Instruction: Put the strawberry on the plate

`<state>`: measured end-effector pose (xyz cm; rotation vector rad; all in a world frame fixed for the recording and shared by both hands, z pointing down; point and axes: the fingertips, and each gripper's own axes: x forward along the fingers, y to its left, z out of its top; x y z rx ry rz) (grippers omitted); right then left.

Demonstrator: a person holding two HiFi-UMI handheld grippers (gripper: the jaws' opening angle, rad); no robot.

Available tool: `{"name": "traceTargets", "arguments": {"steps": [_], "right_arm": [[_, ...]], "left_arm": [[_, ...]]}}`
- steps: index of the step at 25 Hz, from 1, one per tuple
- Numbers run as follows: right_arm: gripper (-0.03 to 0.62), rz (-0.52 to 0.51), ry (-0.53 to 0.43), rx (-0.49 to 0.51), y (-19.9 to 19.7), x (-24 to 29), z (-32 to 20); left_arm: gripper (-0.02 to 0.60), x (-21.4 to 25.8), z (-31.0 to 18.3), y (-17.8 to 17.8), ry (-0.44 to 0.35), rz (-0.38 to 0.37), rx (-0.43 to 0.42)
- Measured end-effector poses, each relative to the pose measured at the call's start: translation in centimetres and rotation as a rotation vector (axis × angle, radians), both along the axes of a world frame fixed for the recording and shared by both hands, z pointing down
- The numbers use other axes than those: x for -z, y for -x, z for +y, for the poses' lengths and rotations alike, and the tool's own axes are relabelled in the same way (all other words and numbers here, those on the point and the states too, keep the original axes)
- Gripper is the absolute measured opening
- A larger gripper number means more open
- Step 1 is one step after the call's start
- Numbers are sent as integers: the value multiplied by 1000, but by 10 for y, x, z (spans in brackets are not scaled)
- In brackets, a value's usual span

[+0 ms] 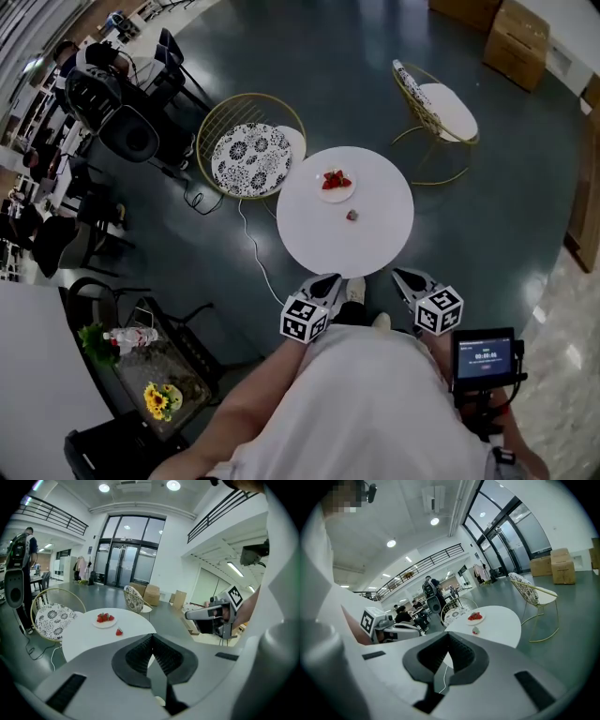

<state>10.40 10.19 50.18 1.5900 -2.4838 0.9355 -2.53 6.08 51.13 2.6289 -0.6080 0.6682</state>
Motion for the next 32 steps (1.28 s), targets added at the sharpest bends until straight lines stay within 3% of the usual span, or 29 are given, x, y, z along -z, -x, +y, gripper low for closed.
{"name": "traceTargets", "arguments": {"steps": [4,10,16,26,32], "right_arm": [[8,-14,23,-25,-22,-16,-39],[8,-14,59,-55,-35,-27,-66],[8,-22,83,-58,-37,-39,-93],[8,-21,144,-97,-42,-78,-142],[8,-31,161,-124,-47,-98,-164]], "left_arm": [[6,-23,-44,-23,14,-35,-38],[6,-44,-72,-36,43,-70,-94],[8,-70,-99,-44,63,-131,-134],[8,-115,-144,-48,161,-154,-182],[8,-143,-170,-54,147,-215,-236]]}}
